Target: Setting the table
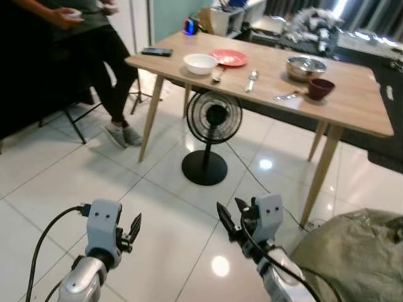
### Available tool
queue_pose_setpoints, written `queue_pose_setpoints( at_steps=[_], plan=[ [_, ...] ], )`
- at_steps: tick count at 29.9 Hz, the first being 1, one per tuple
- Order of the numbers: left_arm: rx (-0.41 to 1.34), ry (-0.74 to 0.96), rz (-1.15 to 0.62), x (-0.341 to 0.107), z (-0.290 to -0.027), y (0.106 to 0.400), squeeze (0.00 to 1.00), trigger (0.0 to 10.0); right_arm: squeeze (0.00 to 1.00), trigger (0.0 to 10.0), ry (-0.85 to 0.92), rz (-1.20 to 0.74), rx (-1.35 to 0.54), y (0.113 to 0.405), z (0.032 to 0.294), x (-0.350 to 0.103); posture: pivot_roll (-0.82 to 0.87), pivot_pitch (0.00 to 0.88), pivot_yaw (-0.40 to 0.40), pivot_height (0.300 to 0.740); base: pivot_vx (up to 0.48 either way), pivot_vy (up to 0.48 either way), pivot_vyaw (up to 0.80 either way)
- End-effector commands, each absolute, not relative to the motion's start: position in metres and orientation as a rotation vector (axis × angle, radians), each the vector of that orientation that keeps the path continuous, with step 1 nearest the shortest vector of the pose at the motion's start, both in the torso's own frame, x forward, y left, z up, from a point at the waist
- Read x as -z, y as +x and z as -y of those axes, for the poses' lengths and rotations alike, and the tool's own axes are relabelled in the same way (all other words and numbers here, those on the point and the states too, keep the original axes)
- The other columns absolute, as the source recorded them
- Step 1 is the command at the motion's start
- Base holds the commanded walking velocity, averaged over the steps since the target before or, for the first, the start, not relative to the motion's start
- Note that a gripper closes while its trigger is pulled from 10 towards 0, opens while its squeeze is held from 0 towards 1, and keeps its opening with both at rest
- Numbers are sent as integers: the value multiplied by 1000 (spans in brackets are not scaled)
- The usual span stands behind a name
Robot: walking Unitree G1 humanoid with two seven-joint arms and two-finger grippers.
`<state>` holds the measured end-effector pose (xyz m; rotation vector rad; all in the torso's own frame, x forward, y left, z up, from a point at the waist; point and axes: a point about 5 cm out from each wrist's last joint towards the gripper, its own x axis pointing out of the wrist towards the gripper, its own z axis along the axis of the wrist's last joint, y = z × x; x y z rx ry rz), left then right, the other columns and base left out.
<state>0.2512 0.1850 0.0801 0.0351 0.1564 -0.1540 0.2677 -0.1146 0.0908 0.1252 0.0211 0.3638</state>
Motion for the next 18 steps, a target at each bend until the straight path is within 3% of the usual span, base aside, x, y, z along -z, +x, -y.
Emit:
queue_pose_setpoints(
  at_steps=[1, 6, 18],
  plan=[
    [162, 40, -180, -75, -185, 248, 0, 10000, 0, 10000, 123, -34, -354, 267, 116, -89, -19, 19, 29, 740, 0, 0, -800],
    [196, 56, -179, -76, -182, 249, 0, 10000, 0, 10000, 122, -34, -350, 267, 116, -89, -21, 18, 30, 740, 0, 0, -800],
    [594, 215, -85, -90, -133, 273, 0, 10000, 0, 10000, 93, -10, -333, 270, 127, -96, -42, 10, 35, 740, 0, 0, -800]
  ],
)
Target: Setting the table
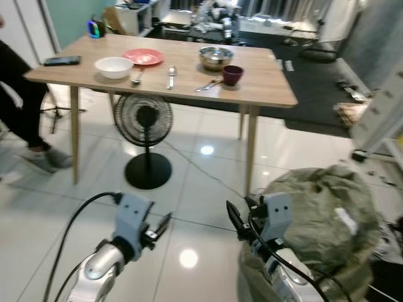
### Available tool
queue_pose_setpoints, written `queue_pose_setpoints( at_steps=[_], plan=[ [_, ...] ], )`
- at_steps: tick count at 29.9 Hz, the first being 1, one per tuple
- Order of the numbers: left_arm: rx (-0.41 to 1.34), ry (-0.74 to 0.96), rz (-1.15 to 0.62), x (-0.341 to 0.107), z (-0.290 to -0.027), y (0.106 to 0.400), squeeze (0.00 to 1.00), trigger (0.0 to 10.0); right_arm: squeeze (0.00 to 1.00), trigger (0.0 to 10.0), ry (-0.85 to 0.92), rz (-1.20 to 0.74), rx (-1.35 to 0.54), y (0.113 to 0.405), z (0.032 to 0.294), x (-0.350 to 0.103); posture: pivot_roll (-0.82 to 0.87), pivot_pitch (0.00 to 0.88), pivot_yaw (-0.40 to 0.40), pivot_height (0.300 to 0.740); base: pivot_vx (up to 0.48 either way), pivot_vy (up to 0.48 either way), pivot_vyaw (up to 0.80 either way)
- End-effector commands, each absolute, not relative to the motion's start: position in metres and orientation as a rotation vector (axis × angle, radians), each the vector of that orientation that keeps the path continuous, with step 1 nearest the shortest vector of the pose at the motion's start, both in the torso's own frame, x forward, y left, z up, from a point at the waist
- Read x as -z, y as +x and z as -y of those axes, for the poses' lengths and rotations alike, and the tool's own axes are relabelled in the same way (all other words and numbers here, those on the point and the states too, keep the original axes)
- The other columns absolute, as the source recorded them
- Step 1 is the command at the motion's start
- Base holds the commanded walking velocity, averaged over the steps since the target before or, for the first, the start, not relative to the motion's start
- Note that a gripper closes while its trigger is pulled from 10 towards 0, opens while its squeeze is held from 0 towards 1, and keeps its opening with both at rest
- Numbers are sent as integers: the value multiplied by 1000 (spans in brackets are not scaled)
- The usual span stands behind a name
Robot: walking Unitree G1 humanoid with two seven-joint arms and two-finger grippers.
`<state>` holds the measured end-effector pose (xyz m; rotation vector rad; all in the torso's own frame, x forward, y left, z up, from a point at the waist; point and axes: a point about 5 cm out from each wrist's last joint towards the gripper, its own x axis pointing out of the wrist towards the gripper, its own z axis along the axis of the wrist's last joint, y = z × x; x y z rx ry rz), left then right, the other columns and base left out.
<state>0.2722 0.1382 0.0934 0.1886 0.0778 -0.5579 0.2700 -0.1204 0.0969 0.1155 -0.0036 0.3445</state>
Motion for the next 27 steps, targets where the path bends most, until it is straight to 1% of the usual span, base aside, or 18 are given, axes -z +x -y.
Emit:
queue_pose_setpoints(
  at_steps=[1, 4, 5, 6, 8, 11, 16, 19, 20, 21, 25, 27],
  plan=[
    [607, 221, -77, -92, -130, 276, 0, 10000, 0, 10000, 86, -7, -330, 270, 129, -97, -46, 10, 38, 740, 0, 0, -800],
    [635, 212, -47, -100, -124, 284, 0, 10000, 0, 10000, 59, -1, -290, 272, 143, -98, -56, 10, 48, 740, 0, 0, -800],
    [635, 212, -47, -100, -124, 284, 0, 10000, 0, 10000, 59, -1, -290, 272, 143, -98, -56, 10, 48, 740, 0, 0, -800],
    [644, 214, -42, -102, -125, 285, 0, 10000, 0, 10000, 44, 1, -261, 274, 150, -99, -56, 12, 51, 740, 0, 0, -800],
    [649, 219, -40, -102, -126, 284, 0, 10000, 0, 10000, 35, 1, -242, 275, 155, -99, -56, 12, 51, 740, 0, 0, -800],
    [616, 224, -54, -98, -136, 276, 0, 10000, 0, 10000, 41, 6, -233, 277, 159, -101, -43, 17, 49, 740, 0, 0, -800],
    [463, 165, -69, -96, -157, 272, 0, 10000, 0, 10000, 60, 20, -262, 280, 152, -104, -29, 19, 43, 740, 0, 0, -800],
    [331, 111, -49, -101, -167, 275, 0, 10000, 0, 10000, 101, 55, -291, 283, 141, -113, -15, 18, 40, 740, 0, 0, 0],
    [331, 111, -49, -101, -167, 275, 0, 10000, 0, 10000, 101, 55, -291, 283, 141, -113, -15, 18, 40, 740, 0, 0, 0],
    [257, 97, -32, -104, -172, 278, 0, 10000, 0, 10000, 118, 71, -304, 286, 136, -118, -13, 18, 39, 740, 0, 0, 0],
    [166, 120, 7, -109, -179, 281, 0, 10000, 0, 10000, 134, 90, -322, 289, 130, -123, -6, 12, 36, 740, 0, 0, 0],
    [109, 164, 15, -110, -182, 282, 0, 10000, 0, 10000, 134, 91, -335, 291, 126, -124, -6, 9, 35, 740, 480, 0, 0]
  ],
)
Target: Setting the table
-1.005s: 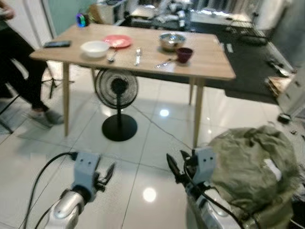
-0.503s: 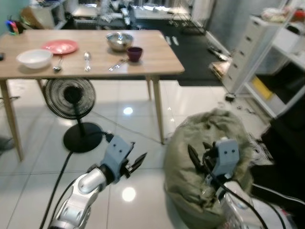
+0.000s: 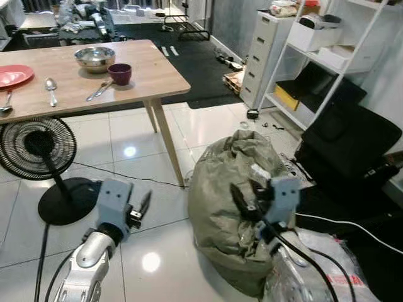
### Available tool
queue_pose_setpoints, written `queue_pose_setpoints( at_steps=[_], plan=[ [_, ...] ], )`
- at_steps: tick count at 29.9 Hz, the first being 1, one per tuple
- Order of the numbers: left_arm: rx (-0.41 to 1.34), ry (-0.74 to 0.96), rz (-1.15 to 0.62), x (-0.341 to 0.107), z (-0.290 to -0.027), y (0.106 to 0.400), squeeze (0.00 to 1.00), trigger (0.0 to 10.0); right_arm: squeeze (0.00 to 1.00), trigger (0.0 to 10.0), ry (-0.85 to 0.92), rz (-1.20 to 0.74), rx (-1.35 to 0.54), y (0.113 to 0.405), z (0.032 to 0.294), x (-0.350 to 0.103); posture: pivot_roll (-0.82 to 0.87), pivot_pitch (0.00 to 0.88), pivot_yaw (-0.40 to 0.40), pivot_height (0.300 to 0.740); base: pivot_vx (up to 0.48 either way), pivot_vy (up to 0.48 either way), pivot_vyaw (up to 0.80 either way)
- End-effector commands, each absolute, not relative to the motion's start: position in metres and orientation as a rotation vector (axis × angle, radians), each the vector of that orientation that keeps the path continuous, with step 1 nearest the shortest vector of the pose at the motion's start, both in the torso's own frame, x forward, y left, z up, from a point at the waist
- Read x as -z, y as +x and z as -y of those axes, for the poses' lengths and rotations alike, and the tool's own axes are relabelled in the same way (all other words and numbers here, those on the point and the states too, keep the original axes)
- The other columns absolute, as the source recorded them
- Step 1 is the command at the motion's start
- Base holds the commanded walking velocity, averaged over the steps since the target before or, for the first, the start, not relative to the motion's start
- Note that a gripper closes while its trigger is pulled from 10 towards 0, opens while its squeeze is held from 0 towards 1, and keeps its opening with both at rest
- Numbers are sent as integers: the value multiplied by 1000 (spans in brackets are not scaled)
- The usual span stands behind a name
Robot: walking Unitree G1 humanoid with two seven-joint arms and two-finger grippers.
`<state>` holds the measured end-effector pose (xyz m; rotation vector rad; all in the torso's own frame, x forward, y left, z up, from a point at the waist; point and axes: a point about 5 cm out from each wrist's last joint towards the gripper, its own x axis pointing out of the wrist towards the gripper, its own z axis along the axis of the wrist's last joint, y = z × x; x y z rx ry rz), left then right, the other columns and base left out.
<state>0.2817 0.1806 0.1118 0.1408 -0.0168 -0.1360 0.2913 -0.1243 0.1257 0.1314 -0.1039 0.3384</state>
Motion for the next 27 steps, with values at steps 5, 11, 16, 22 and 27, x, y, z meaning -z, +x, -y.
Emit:
queue_pose_setpoints(
  at_steps=[5, 11, 16, 22, 27],
  plan=[
    [33, 186, 51, -114, -185, 284, 0, 10000, 0, 10000, 141, 86, -361, 291, 119, -121, 0, 0, 33, 740, 480, 0, 0],
    [8, 154, 40, -114, -185, 287, 0, 10000, 0, 10000, 148, 82, -370, 291, 117, -119, -1, 0, 34, 740, 480, 0, 0],
    [9, 158, 45, -114, -183, 289, 0, 10000, 0, 10000, 144, 80, -363, 292, 118, -118, 0, 0, 37, 740, 480, 0, 0],
    [0, 166, 51, -113, -183, 289, 0, 10000, 0, 10000, 139, 75, -362, 293, 118, -117, 3, 0, 35, 740, 480, 0, 0],
    [-5, 166, 53, -113, -182, 288, 0, 10000, 0, 10000, 136, 75, -382, 294, 116, -116, 9, 0, 33, 740, 480, 0, 0]
  ],
)
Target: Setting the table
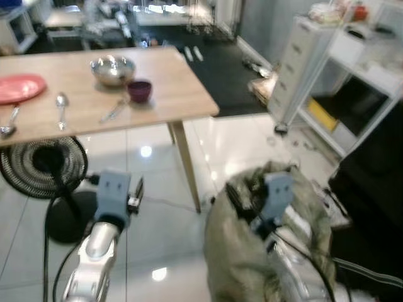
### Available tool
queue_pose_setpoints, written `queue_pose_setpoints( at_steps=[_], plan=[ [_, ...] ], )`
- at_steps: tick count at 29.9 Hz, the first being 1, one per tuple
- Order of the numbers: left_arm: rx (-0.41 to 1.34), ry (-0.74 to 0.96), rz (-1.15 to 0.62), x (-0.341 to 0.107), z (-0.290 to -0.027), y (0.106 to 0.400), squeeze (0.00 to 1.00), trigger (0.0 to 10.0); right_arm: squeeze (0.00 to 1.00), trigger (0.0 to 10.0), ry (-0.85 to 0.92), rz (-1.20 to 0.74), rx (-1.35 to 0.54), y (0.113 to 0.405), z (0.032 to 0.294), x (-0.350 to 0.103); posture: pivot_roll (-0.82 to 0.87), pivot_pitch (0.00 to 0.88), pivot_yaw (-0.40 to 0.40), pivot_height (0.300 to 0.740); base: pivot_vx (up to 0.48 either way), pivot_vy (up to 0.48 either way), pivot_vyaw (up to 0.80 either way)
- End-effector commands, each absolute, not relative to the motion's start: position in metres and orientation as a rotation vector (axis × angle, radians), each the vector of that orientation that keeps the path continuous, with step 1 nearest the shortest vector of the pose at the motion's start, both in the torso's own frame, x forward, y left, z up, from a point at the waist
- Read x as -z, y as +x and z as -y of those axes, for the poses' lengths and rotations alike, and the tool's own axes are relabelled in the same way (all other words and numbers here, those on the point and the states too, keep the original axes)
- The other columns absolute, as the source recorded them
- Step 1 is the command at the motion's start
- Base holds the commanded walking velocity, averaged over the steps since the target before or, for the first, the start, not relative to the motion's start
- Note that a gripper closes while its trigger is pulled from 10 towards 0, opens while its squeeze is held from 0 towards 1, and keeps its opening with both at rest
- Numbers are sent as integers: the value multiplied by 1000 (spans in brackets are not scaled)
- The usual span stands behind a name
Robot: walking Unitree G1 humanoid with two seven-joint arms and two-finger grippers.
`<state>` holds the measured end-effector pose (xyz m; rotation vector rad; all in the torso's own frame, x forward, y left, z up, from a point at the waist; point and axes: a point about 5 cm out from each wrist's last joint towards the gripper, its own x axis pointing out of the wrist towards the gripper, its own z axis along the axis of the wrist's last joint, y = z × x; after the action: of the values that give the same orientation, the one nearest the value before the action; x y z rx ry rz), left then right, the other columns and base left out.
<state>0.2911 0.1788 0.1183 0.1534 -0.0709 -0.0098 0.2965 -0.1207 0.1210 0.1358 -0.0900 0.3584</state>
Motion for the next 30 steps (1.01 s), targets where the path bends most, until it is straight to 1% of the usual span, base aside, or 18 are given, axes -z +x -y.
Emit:
queue_pose_setpoints(
  at_steps=[1, 3, 7, 15, 26, 30],
  plan=[
    [-5, 166, 53, -113, -182, 287, 0, 10000, 0, 10000, 137, 74, -390, 294, 115, -116, 10, 0, 32, 740, 480, 0, 0],
    [-5, 167, 53, -113, -182, 287, 0, 10000, 0, 10000, 138, 73, -398, 294, 114, -116, 10, 0, 32, 740, 480, 0, 0],
    [-1, 167, 51, -112, -180, 287, 0, 10000, 0, 10000, 121, 79, -420, 292, 111, -116, 7, 0, 37, 740, 480, 0, 800],
    [3, 169, 49, -112, -179, 288, 0, 10000, 0, 10000, 128, 75, -385, 293, 114, -114, 6, 0, 42, 740, 480, 0, 798],
    [-1, 162, 43, -111, -179, 287, 0, 10000, 0, 10000, 143, 67, -345, 295, 120, -113, 6, 0, 38, 740, 480, 0, 0],
    [0, 159, 46, -112, -179, 288, 0, 10000, 0, 10000, 149, 77, -282, 297, 129, -115, 4, 0, 38, 740, 480, 0, 0]
  ],
)
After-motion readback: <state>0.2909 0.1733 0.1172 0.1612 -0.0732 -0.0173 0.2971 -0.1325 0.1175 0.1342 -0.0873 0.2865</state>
